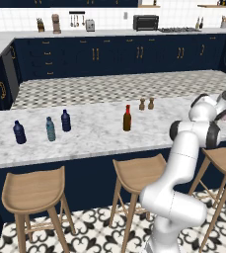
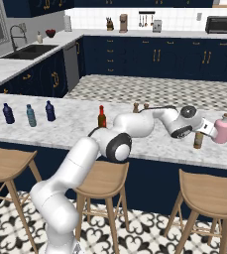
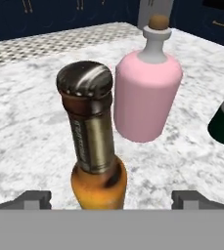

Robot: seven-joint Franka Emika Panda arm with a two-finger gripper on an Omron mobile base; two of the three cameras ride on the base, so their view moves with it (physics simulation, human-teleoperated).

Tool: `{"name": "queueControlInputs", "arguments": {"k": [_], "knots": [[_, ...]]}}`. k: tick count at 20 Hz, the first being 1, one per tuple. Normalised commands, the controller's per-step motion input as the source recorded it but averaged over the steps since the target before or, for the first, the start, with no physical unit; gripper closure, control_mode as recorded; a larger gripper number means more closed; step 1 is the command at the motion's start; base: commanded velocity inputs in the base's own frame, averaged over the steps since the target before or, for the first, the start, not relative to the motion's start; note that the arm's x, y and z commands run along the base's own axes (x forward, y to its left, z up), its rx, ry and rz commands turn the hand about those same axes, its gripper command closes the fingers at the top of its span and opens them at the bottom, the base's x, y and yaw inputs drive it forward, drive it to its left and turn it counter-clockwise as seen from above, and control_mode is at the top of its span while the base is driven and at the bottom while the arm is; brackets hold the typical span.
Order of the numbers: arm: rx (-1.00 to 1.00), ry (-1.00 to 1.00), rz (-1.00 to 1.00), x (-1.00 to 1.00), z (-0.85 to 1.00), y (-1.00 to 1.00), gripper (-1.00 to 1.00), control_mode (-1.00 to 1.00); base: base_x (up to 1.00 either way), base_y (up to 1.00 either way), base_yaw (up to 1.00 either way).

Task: Move the plastic bottles in the middle to the plastics group, and the glass bottles in the middle to the glass group.

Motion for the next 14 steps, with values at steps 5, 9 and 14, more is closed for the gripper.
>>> {"name": "queueControlInputs", "arguments": {"k": [5,9,14], "knots": [[0.00,0.00,0.00,-0.16,0.31,0.32,-1.00,-1.00,0.00,0.00,0.00],[0.00,0.00,-0.01,-0.41,0.42,0.60,-1.00,-1.00,0.00,0.00,0.00],[0.00,0.00,0.00,-0.55,0.42,0.62,-1.00,-1.00,0.00,0.00,0.00]]}}
